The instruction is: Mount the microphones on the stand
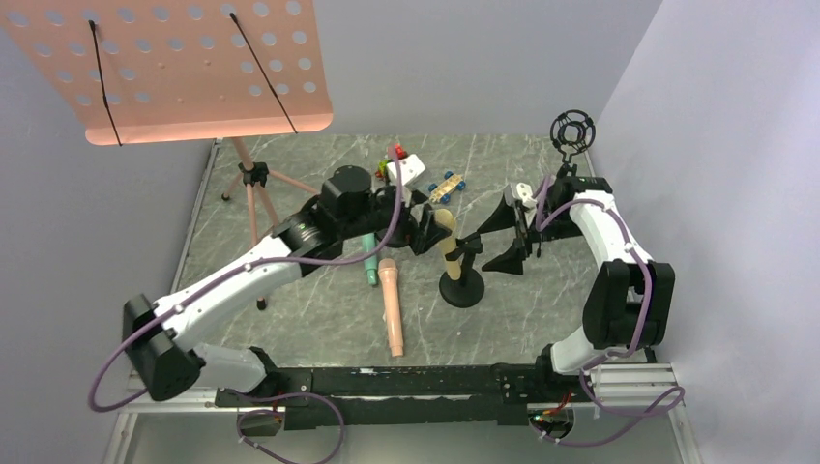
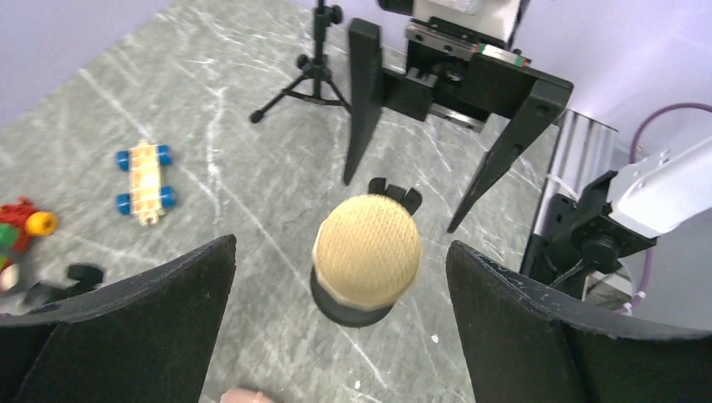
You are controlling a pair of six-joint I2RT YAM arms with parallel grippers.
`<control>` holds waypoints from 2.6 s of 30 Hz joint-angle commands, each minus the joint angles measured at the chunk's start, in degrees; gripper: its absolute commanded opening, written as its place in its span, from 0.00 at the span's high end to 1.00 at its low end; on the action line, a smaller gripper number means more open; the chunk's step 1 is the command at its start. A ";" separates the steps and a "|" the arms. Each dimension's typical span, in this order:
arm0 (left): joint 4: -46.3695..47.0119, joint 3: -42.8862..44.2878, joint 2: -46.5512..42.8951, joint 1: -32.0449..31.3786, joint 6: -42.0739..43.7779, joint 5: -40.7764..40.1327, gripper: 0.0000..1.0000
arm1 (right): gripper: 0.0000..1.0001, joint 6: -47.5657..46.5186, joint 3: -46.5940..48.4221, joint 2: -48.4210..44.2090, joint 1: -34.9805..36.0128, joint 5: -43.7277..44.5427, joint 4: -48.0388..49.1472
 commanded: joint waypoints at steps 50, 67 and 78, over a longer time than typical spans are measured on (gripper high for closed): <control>-14.51 -34.13 -47.48 8.52 10.51 -23.04 0.01 | 0.62 41.67 -22.07 -12.06 6.77 -2.60 52.32; -14.36 -34.48 -48.45 8.85 10.55 -23.34 0.01 | 1.00 56.82 -20.69 -15.80 6.78 5.69 66.90; -14.34 -34.65 -48.10 8.83 10.59 -23.97 0.01 | 1.00 76.98 -19.67 -10.54 6.75 29.20 102.40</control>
